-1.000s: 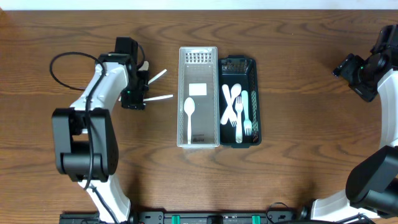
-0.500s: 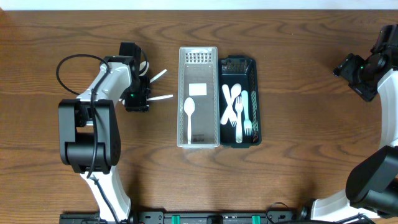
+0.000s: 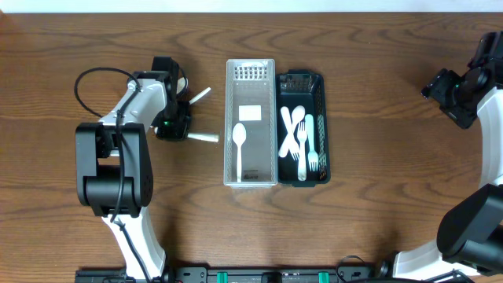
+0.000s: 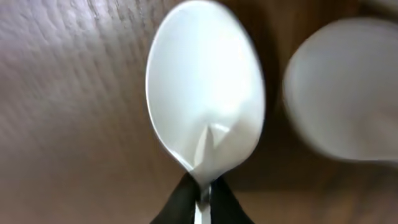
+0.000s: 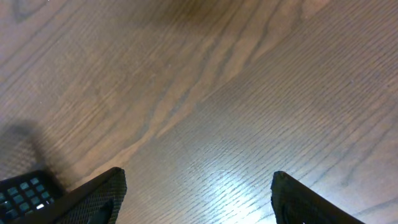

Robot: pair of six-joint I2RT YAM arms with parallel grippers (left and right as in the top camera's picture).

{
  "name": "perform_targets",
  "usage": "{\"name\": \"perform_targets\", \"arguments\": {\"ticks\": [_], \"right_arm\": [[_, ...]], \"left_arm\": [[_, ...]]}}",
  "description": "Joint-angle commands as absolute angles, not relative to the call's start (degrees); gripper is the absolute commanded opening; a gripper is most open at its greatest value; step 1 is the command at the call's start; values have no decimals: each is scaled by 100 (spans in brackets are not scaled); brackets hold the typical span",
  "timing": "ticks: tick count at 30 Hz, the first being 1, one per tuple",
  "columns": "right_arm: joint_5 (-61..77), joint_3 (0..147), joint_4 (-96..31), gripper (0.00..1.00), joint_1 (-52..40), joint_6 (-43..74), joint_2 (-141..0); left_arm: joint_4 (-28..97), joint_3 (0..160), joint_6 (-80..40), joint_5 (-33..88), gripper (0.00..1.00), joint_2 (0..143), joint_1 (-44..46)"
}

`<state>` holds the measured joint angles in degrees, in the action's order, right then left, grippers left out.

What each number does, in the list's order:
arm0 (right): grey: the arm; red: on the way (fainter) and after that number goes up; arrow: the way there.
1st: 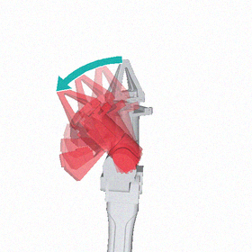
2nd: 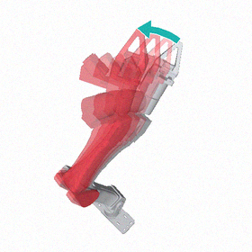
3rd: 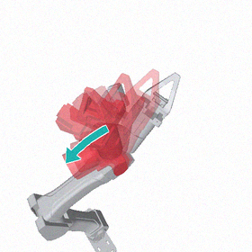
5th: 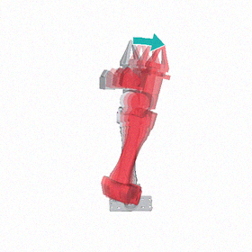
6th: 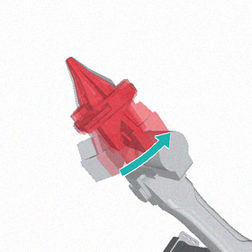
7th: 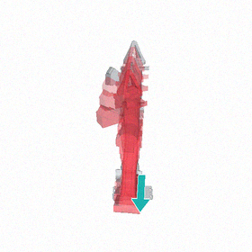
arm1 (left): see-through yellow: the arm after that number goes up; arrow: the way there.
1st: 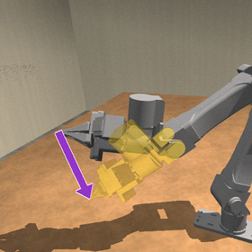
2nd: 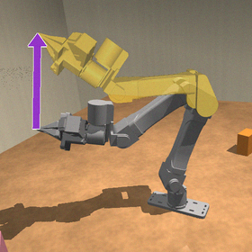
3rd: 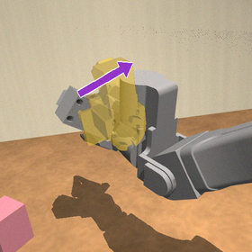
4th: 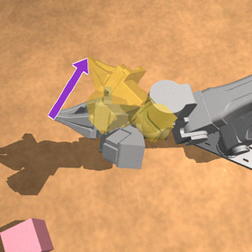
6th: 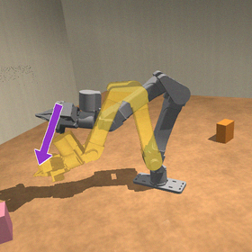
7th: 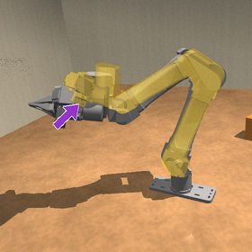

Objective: Pack container
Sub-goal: 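Grasp the next white spoon with the left gripper, then place the white spoon into the clear mesh tray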

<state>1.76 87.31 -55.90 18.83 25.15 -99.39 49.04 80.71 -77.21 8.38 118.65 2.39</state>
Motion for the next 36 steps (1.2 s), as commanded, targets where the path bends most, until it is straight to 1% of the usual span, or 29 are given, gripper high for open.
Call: {"name": "perform_targets", "arguments": {"ticks": [1, 5, 10, 12, 15, 20, 26, 28, 30, 33, 34, 35, 36], "right_arm": [[198, 8724, -5599, 78, 1907, 2480, -9977], [198, 8724, -5603, 78, 1907, 2480, -9977], [198, 8724, -5610, 79, 1907, 2480, -9977], [198, 8726, -5596, 80, 1907, 2480, -9977], [198, 8724, -5572, 80, 1907, 2480, -9977], [198, 8724, -5572, 80, 1907, 2480, -9977], [198, 8724, -5575, 80, 1907, 2480, -9977], [198, 8724, -5588, 80, 1907, 2480, -9977], [196, 8724, -5599, 80, 1907, 2480, -9977], [198, 8726, -5596, 80, 1907, 2480, -9977], [198, 8724, -5596, 80, 1907, 2480, -9977], [198, 8726, -5601, 80, 1907, 2480, -9977], [198, 8726, -5601, 80, 1907, 2480, -9977]], "left_arm": [[5162, 7999, -6163, 854, 6, 11891, 231], [5513, 8055, -4825, 613, 6, 11419, 233], [5631, 8191, -2853, 513, 6, 10200, 287], [5612, 8302, -2123, 513, 6, 9673, 427], [5505, 8361, -1496, 510, 6, 9050, 779], [5212, 8359, -1457, 513, 6, 8761, 1599], [4930, 8344, -1391, 482, 6, 9314, 2515], [4829, 8344, -1378, 357, 6, 9561, 2659], [4742, 8344, -1404, 360, 8, 9804, 2700], [4716, 8344, -1420, 362, 17, 10036, 2703], [4681, 8346, -1420, 362, 34, 10044, 2703], [4613, 8359, -1417, 360, 47, 10031, 2689], [4547, 8407, -1415, 360, 61, 9979, 2668]]}}
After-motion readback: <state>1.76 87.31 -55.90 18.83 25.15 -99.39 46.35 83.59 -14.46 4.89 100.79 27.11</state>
